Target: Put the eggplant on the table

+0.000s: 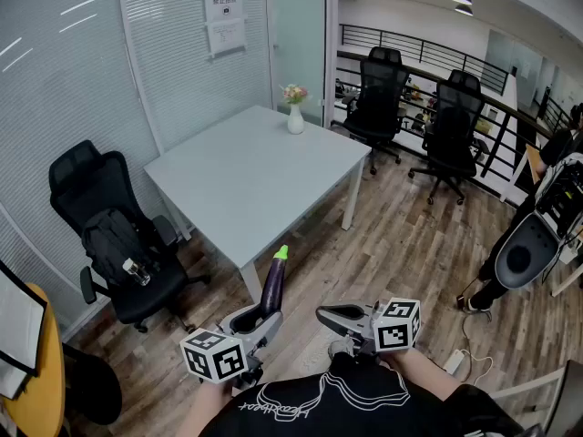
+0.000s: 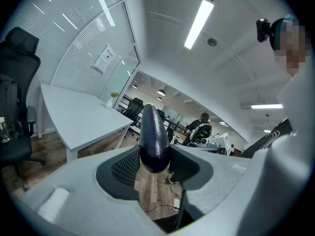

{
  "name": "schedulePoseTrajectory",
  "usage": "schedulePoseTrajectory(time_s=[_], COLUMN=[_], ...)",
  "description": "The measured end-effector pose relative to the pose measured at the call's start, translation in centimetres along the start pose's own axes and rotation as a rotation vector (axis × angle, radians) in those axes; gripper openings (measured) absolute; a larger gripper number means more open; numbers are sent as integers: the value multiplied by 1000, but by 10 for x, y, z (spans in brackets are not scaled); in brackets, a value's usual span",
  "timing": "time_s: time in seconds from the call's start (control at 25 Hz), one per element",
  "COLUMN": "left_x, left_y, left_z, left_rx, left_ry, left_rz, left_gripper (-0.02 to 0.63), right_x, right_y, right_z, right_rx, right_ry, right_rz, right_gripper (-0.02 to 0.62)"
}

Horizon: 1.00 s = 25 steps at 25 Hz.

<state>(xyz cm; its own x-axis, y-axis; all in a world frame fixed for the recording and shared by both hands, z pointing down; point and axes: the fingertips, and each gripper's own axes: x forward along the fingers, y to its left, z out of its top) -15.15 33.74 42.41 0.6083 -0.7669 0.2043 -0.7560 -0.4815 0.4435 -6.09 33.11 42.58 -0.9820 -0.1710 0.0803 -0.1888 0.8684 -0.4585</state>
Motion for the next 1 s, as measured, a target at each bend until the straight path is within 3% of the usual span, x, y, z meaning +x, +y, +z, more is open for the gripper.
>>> schedulePoseTrajectory(time_s=[0.52, 0.72, 1.0], left_x=[4, 23, 79], left_y=[-3, -3, 19], left_z=[-2, 3, 13], left_rx=[0, 13, -1], left_ry=[4, 15, 67], left_rz=[-6, -4, 0], left_gripper=[195, 196, 195], right_x=[-9, -18, -19], right_y=[-5, -23, -75], right_z=[-5, 14, 27], right_rx=[27, 55, 47], right_ry=[-18, -105, -86], right_rz=[-15, 10, -7], right_gripper=[6, 5, 6])
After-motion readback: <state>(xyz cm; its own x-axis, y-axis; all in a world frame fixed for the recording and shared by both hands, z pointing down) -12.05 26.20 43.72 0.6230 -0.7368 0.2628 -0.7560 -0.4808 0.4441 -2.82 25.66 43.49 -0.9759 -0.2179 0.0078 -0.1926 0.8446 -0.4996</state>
